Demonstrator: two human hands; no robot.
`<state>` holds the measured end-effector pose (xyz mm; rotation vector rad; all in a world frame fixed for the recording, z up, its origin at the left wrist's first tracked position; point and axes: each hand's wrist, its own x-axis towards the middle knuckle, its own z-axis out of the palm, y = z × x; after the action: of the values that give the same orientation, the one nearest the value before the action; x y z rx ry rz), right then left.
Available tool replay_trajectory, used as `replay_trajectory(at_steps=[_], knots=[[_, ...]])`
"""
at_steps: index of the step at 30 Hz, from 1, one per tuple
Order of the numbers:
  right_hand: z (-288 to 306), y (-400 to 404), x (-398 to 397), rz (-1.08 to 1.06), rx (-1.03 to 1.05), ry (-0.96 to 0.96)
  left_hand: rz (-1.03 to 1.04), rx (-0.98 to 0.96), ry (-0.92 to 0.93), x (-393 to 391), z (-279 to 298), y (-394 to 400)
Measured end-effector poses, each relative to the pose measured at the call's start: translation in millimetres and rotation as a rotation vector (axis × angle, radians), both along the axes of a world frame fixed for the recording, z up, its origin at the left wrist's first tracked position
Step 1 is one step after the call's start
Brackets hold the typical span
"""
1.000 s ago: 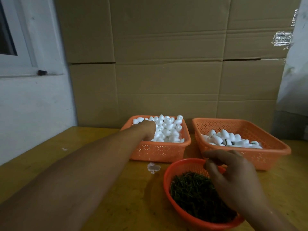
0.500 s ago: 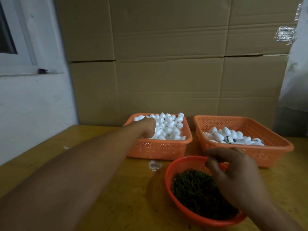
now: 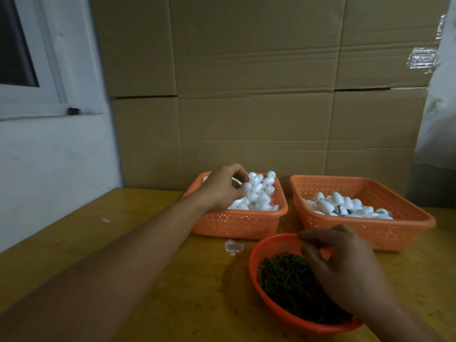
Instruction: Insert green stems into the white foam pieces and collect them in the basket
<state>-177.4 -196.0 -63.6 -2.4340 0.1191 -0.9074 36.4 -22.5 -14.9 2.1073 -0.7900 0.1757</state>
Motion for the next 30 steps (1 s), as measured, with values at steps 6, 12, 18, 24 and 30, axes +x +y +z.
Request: replay_trajectory(at_steps=[6, 12, 18, 24, 30], knots=[[2.3, 0.4, -2.4, 0.018, -0.153, 0.152, -0.173, -0.202, -0.01, -63.3, -5.4, 5.1], [2.8, 0.4, -2.2, 0.025, -0.237, 0.302, -0.259, -0.309, 0.086, -110.2, -28.8, 10.4], [4.9, -1.6, -1.0, 0.059, -0.326, 0.445, -0.301, -0.315, 0.14, -128.4, -47.6, 16.5], [4.4, -0.5, 0.2, 0.106, -0.432, 0.6, -0.415, -0.275, 0.188, -138.2, -54.6, 15.9], [7.0, 6.0, 4.4, 0.124, -0.438, 0.663, -0.415, -0.361, 0.297, -141.0, -54.1, 13.4]])
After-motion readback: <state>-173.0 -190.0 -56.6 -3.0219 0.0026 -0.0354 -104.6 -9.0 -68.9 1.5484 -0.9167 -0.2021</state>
